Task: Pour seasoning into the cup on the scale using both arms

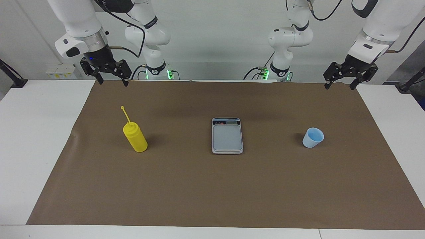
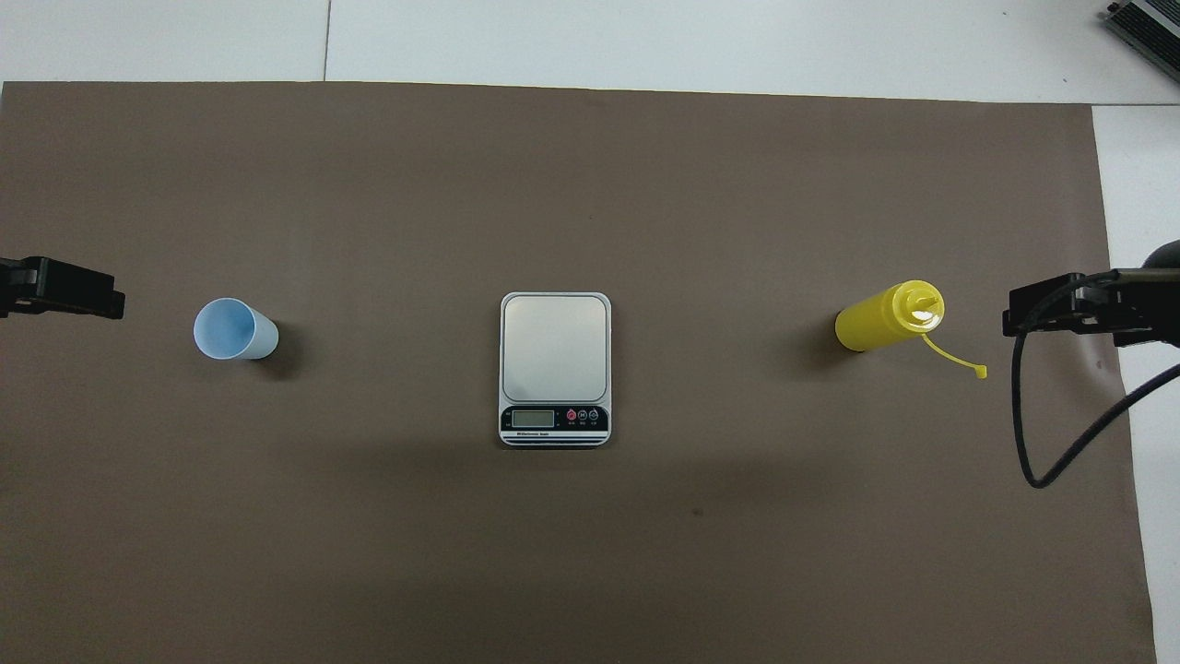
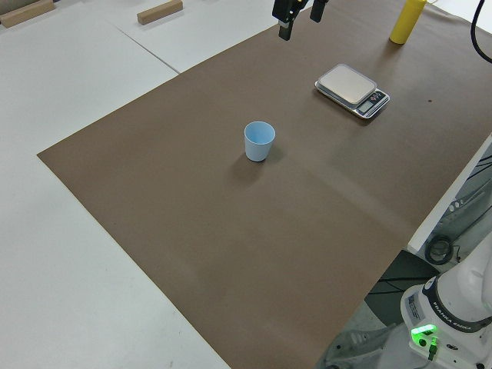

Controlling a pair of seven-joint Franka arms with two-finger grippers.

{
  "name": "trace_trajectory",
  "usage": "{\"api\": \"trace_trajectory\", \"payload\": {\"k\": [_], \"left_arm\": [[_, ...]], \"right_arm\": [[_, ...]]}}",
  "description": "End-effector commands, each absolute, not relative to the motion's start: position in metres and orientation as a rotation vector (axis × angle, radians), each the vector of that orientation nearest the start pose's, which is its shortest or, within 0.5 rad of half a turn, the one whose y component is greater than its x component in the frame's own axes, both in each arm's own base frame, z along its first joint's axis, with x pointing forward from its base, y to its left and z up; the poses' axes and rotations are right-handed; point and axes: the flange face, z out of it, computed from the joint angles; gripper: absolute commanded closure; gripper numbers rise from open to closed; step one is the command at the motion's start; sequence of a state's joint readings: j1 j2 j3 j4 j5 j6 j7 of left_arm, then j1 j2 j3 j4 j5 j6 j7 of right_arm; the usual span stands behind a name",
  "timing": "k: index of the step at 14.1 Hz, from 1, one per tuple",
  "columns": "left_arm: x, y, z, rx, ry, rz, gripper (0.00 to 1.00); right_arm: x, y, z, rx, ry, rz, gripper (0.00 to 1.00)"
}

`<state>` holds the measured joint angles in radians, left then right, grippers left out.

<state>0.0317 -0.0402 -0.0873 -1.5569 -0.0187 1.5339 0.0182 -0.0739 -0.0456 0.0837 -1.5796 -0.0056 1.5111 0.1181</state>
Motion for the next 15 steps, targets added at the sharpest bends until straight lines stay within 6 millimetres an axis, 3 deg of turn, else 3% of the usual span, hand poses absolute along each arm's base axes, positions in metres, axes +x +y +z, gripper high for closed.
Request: {"api": "trace_trajectory", "payload": {"k": [1, 15], "left_arm": [[0.5354, -0.0358, 0.6515, -3.151, 0.110, -0.040, 0.00], [0.5317, -0.0416, 0.6453, -3.151, 0.107, -0.038, 0.00]], "right_arm": [[0.5276, 0.0027, 0.6409, -3.152, 0.168, 0.016, 0.00], [0.5276, 0.0027, 0.6409, -3.152, 0.168, 0.016, 0.00]]}}
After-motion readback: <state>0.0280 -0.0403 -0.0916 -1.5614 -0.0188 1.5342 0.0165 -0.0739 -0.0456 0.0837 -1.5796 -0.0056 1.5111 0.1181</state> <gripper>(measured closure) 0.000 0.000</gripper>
